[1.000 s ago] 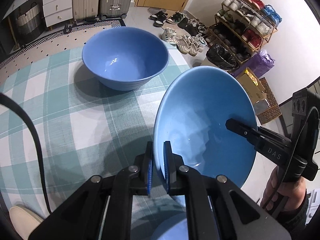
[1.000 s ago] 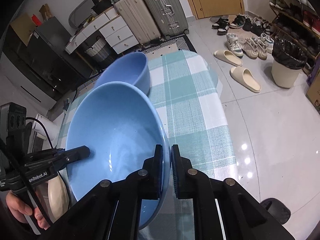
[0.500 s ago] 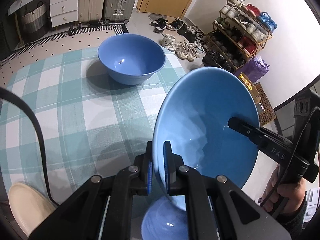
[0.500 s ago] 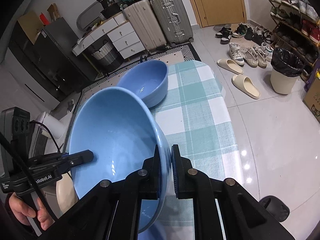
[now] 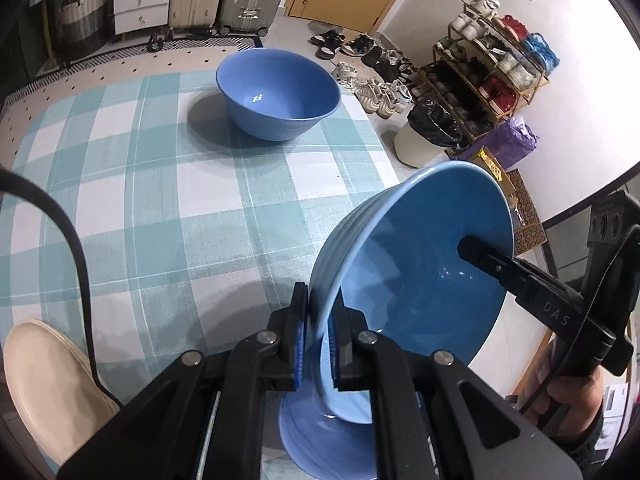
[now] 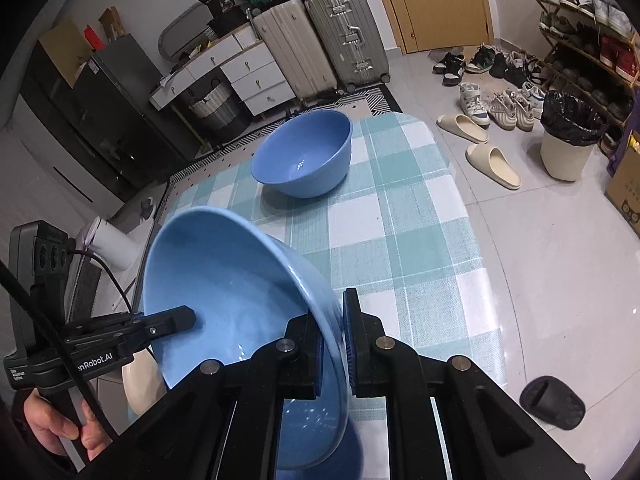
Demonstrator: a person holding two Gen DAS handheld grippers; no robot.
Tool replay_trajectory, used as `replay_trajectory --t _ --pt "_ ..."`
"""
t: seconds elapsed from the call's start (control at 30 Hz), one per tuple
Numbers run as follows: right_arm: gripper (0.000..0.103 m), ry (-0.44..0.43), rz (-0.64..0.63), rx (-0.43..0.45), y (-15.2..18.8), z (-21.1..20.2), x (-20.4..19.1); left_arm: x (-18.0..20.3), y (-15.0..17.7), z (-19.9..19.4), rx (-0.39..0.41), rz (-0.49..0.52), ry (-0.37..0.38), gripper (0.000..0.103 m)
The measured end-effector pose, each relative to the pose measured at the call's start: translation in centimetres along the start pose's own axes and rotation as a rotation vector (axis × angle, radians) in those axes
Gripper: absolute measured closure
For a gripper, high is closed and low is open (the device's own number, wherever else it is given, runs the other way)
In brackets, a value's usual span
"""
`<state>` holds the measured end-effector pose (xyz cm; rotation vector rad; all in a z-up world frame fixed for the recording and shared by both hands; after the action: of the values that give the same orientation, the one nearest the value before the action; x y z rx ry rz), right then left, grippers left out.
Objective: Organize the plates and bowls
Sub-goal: 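Carry the blue bowl with both tools and lower it into the placed bowl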
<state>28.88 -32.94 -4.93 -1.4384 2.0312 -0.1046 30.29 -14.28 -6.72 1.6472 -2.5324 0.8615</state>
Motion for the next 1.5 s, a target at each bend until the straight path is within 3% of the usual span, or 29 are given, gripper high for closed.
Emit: replay_trajectory --t 0.47,1.5 --pt "0.094 -0.014 -0.008 -0.039 -0.4 1.7 -0.3 -1.1 0.3 -0.2 -0.016 -0.031 0.020 0.097" --pt "0.094 -0.021 -0.023 -0.036 1.3 -0.7 -1.8 -0.6 2.0 -2.3 -0.050 -0.048 0.030 0.097"
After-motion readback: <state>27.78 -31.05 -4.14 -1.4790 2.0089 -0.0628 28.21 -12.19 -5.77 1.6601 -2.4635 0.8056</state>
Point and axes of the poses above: each gripper's, at about its wrist camera, not at the fingertips, and z roughly the way its jaws point, x to its right, y to its underside, the point moved 6 cm from there along z, roughly the way its jaws point, and after that the axes turned 14 degrees about z, right-handed, at the moved point
